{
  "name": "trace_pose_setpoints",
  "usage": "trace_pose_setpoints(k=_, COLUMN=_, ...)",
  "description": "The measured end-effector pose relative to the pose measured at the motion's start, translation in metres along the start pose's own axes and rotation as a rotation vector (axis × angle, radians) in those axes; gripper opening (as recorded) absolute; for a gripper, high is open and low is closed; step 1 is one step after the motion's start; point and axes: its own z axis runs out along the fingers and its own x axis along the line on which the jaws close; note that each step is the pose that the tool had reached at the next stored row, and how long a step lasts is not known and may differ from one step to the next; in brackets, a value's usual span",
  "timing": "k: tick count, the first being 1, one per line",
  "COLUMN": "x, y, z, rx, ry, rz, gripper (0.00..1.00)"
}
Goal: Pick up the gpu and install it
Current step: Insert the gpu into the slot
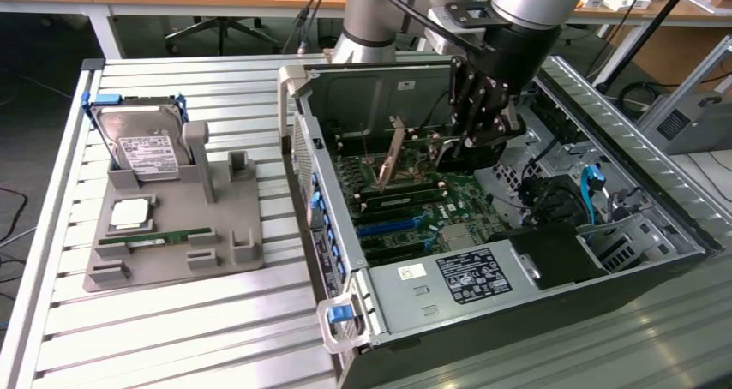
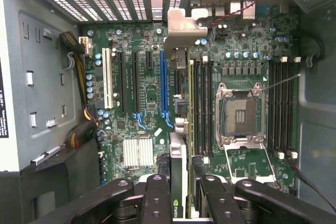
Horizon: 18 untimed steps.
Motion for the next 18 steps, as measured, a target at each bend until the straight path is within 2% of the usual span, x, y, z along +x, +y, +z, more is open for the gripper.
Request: trace_pose_setpoints(k=18, x=0.0001, y=0.0000, z=0.0037, rx=0.0000, ry=0.0000, rz=0.000, gripper=0.27)
